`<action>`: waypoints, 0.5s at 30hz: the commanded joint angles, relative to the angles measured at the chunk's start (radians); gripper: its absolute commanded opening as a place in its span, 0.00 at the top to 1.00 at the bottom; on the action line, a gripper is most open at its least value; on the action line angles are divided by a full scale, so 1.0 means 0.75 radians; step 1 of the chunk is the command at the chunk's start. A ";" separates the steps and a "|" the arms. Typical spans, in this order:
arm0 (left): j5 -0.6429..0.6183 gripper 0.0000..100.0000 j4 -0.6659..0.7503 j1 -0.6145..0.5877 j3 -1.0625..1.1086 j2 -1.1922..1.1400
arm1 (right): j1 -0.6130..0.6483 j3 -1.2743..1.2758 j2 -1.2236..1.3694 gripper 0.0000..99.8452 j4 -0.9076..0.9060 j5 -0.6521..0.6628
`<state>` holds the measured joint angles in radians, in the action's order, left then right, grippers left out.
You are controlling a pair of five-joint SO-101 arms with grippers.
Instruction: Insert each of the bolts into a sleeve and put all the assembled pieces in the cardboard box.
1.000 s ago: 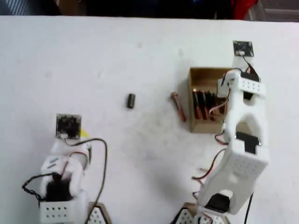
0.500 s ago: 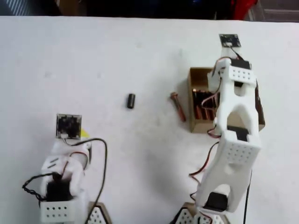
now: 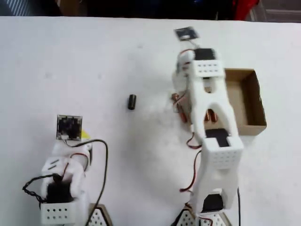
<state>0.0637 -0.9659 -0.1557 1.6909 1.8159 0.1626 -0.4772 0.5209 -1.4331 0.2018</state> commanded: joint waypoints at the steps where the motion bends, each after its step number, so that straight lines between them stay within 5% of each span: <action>1: 0.014 0.98 0.006 -0.007 0.002 0.017 | 0.142 -0.065 -0.089 0.77 -0.021 -0.149; 15: 0.014 0.98 0.006 -0.009 0.002 0.017 | 0.541 -0.149 -0.075 0.77 -0.015 -0.556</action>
<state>0.0637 -0.9659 -0.1557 1.6909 1.8159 0.5109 -0.5002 0.5209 -1.4438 -0.1481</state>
